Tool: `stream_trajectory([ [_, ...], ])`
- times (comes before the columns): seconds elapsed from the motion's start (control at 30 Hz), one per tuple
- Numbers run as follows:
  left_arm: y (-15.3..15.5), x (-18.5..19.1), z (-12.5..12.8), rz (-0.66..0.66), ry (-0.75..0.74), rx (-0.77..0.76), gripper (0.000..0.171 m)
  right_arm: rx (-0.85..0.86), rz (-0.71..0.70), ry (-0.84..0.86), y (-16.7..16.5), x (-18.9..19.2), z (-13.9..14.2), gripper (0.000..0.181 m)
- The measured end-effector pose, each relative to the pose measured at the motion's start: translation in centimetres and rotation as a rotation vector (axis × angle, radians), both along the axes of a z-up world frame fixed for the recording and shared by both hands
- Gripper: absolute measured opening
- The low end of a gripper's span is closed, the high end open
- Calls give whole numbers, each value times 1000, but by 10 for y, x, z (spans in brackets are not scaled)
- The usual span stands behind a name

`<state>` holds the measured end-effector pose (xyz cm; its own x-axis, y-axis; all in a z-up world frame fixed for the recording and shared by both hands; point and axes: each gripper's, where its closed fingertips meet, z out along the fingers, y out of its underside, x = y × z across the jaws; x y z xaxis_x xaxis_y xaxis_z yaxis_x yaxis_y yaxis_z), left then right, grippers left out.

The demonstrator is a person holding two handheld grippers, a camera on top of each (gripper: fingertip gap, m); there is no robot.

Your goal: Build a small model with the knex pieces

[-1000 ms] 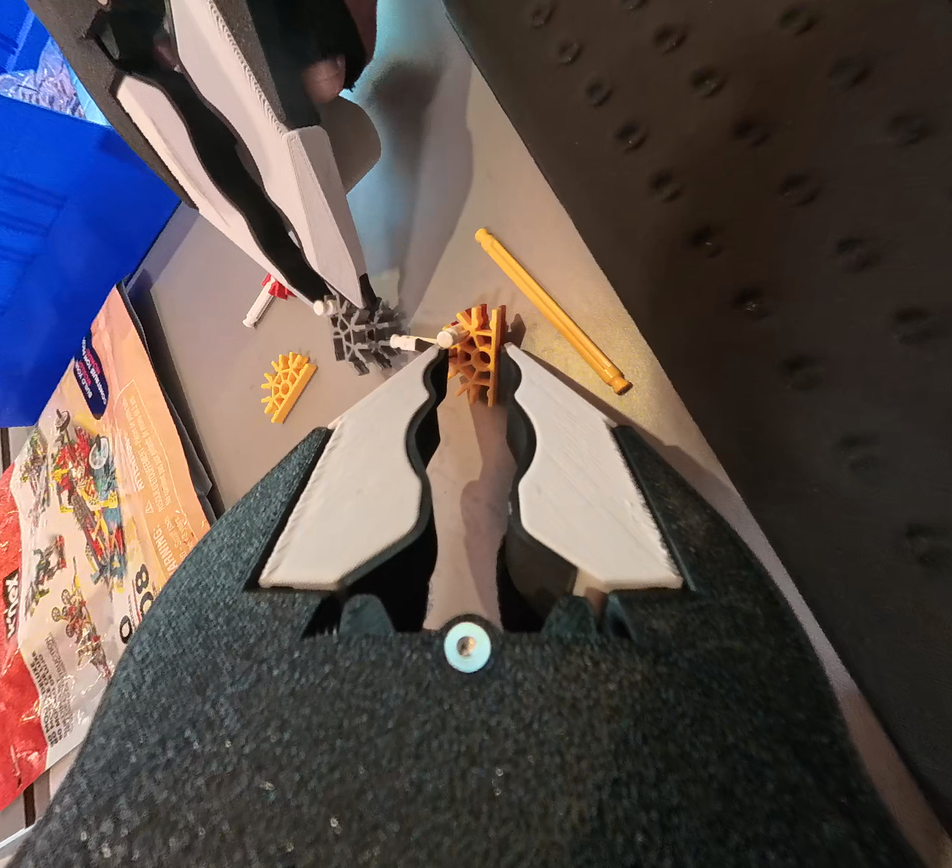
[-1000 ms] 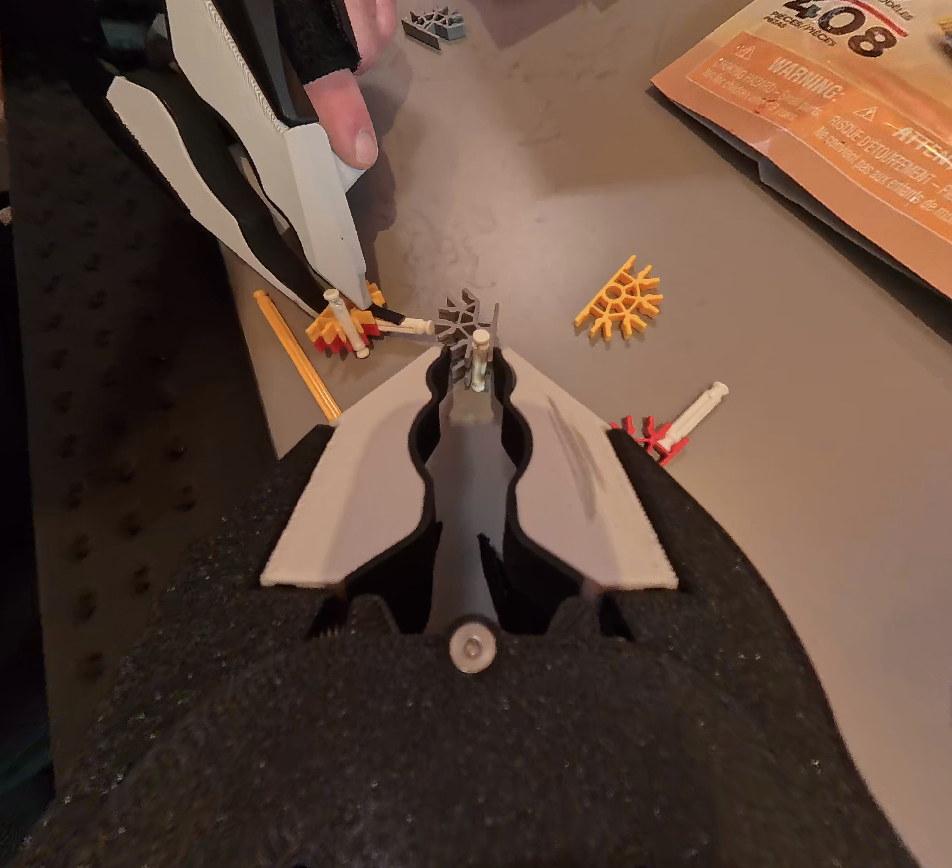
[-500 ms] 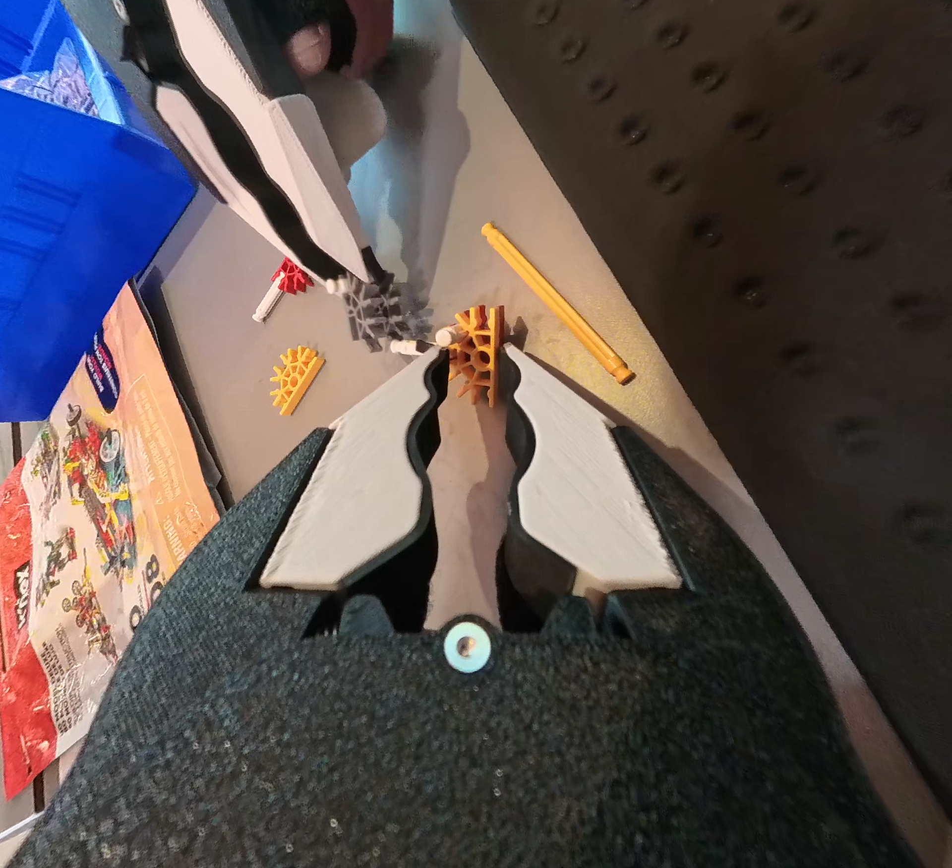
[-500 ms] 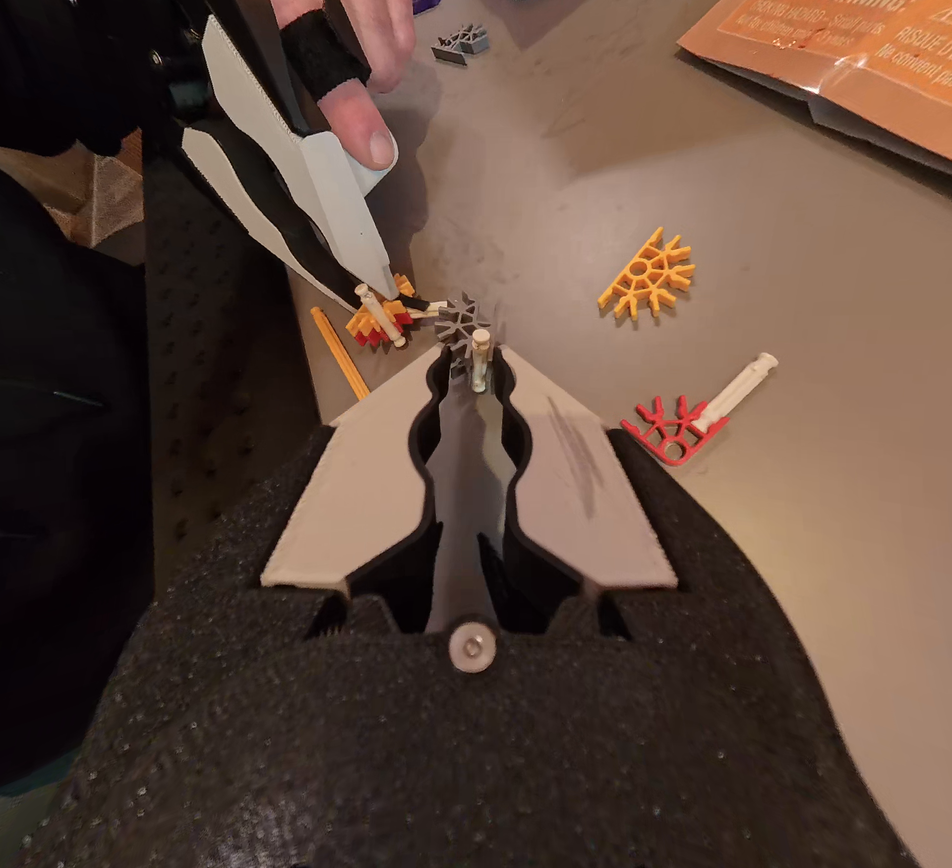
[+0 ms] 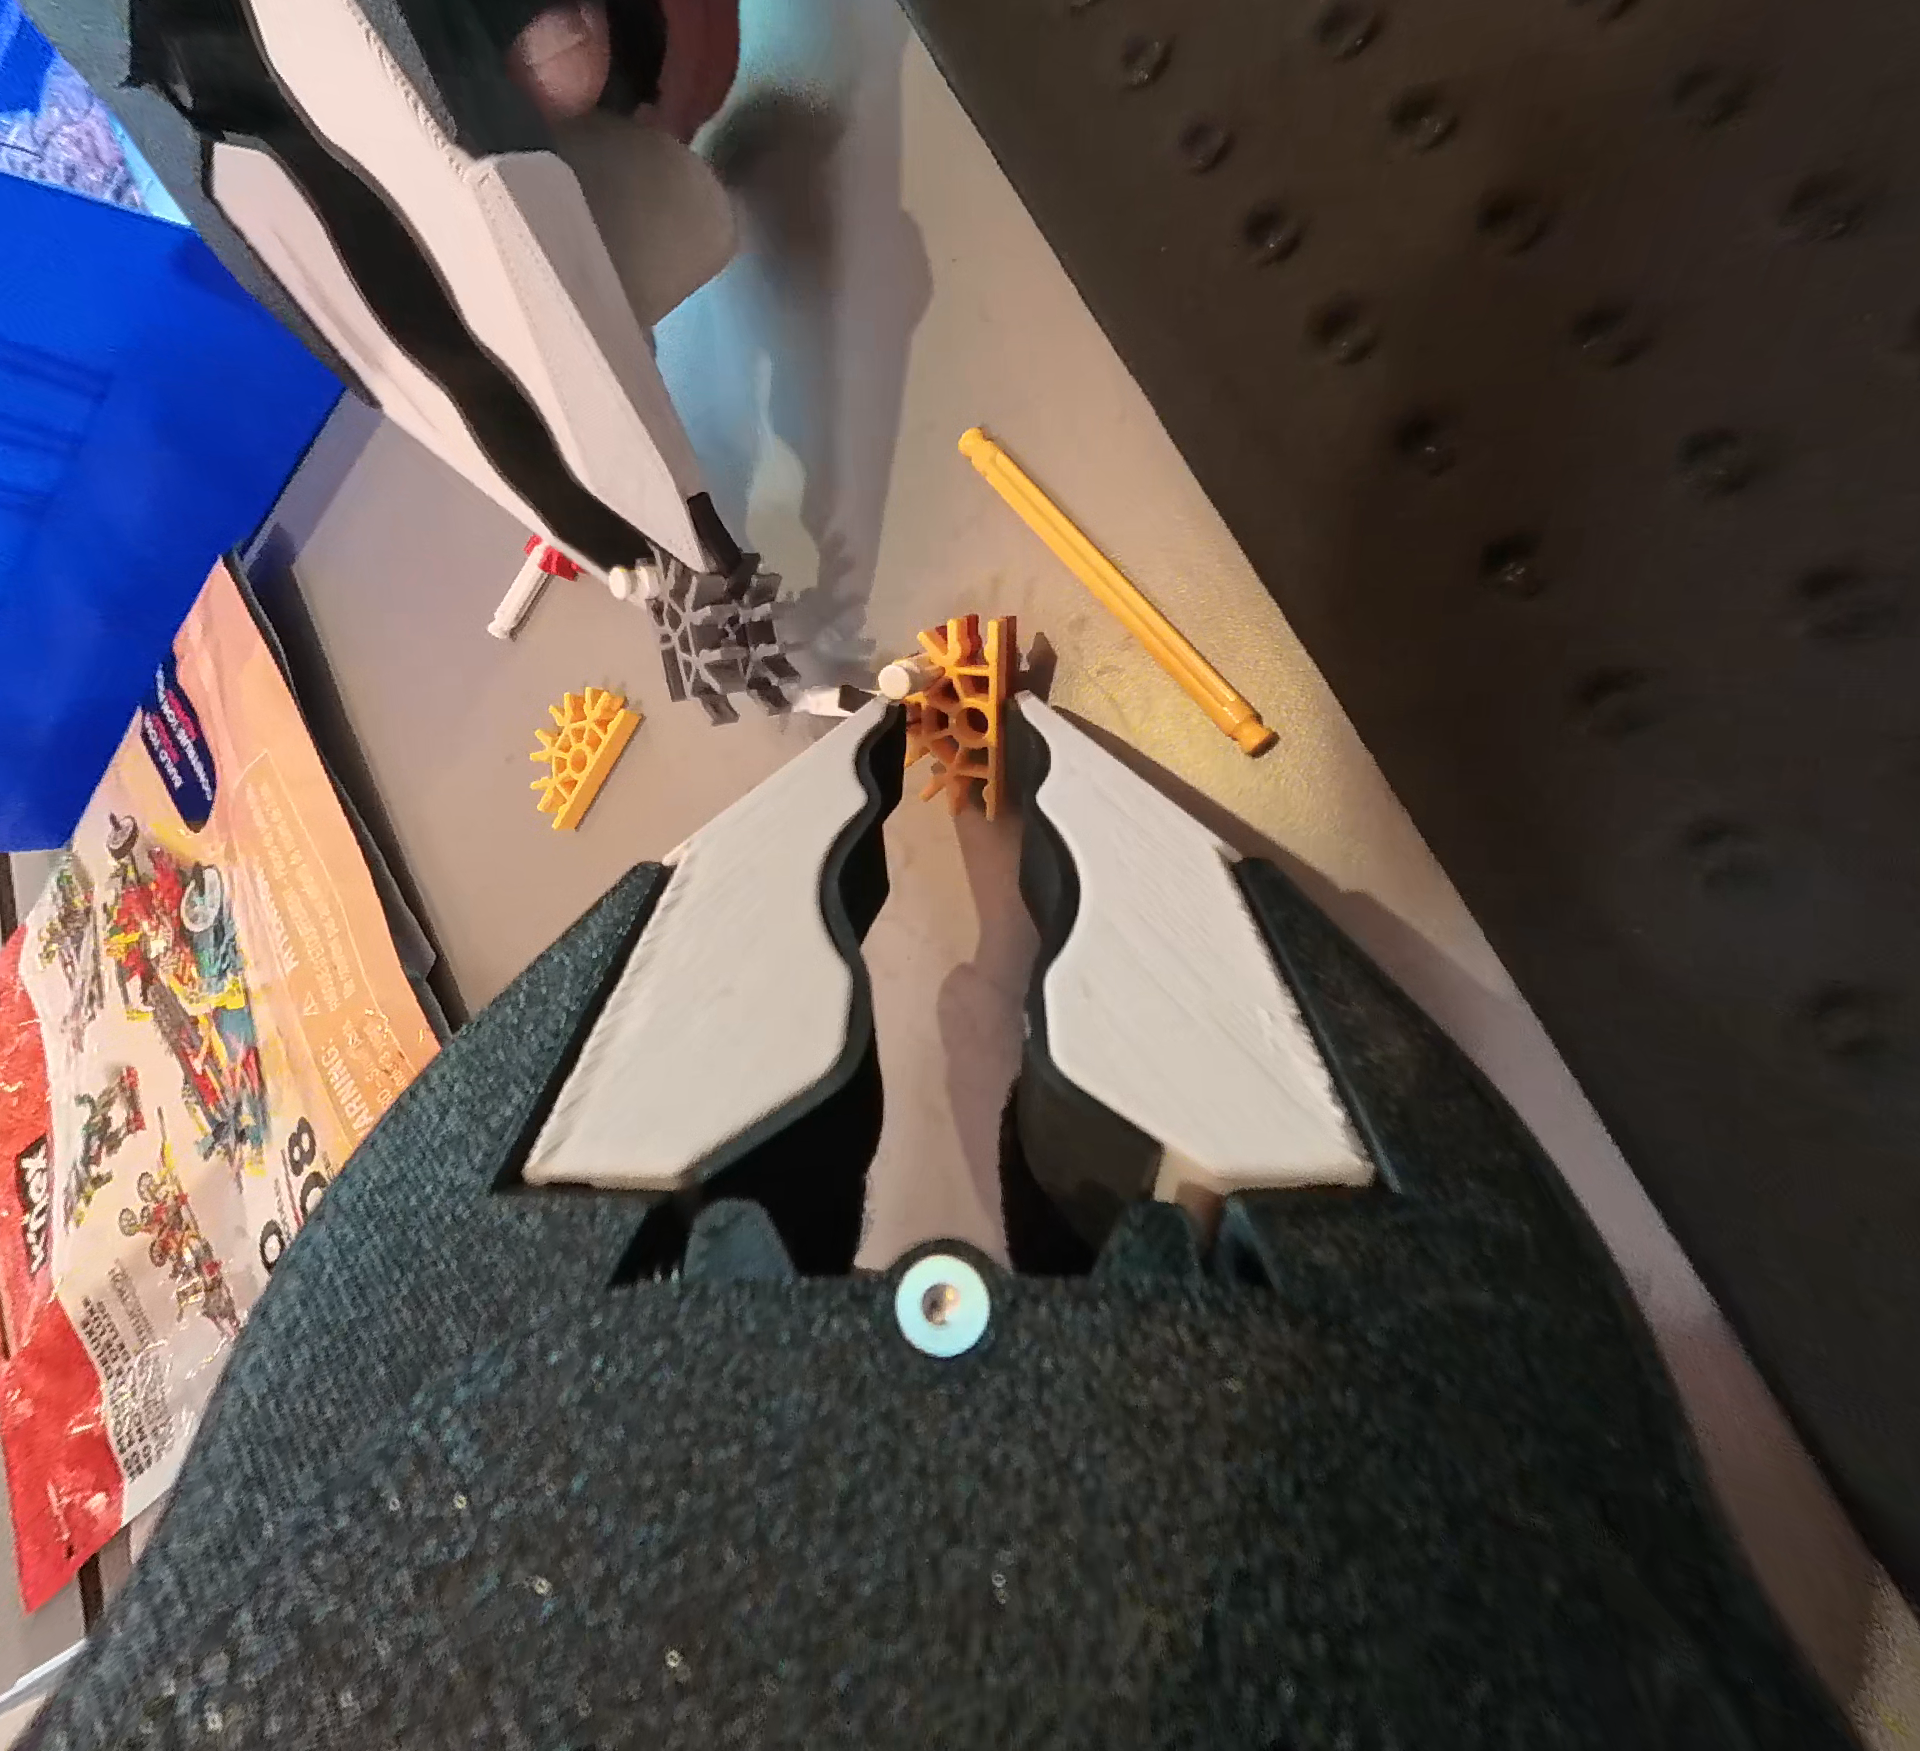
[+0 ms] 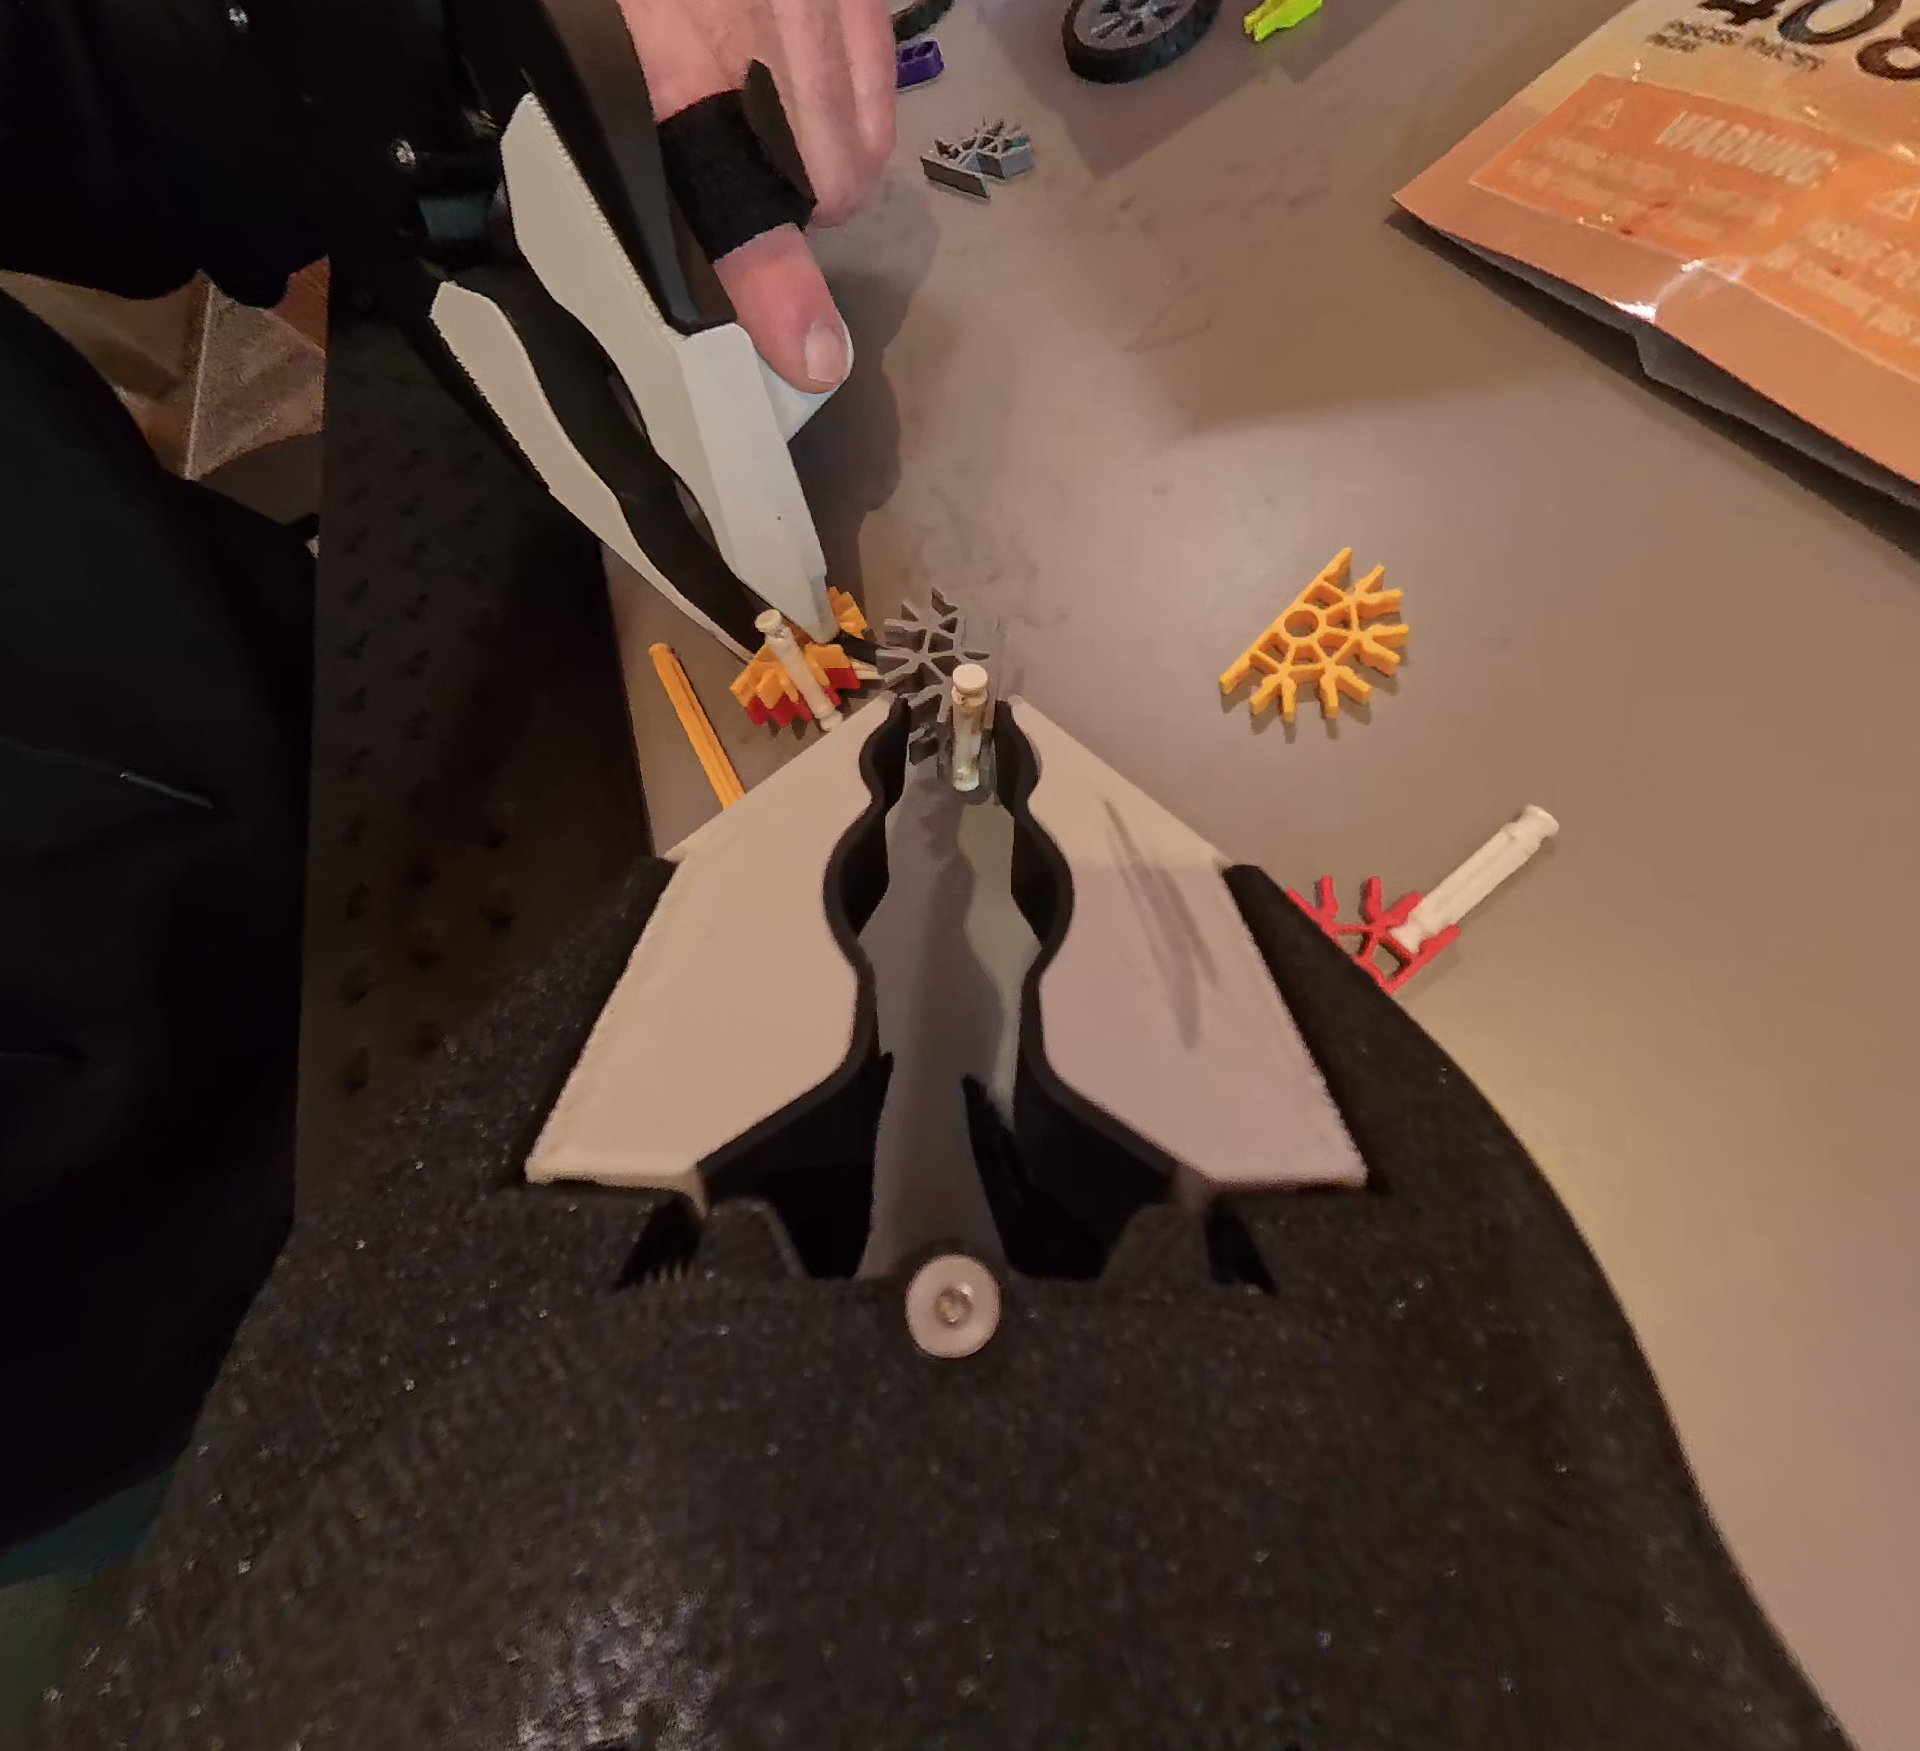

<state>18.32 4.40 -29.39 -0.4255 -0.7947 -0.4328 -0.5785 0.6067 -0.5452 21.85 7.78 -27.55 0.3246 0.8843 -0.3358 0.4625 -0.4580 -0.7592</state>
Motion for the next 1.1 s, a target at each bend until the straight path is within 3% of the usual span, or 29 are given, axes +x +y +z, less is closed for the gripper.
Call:
stream_trajectory([
  [0.37, 0, -5, 0, -17, 47, -21, 18, 53, 99, -125, 0, -4, -10, 15],
  [0.77, 6, -8, 3, -31, 76, 150, 20, 68, 166, -201, 3, -4, -13, 15],
  [0.87, 14, -8, 5, -9, 64, 188, 13, 76, 179, -222, 3, -4, -13, 15],
  [1.1, 18, -8, 15, 54, 33, 117, 21, 84, 189, -246, 3, -5, -13, 15],
])
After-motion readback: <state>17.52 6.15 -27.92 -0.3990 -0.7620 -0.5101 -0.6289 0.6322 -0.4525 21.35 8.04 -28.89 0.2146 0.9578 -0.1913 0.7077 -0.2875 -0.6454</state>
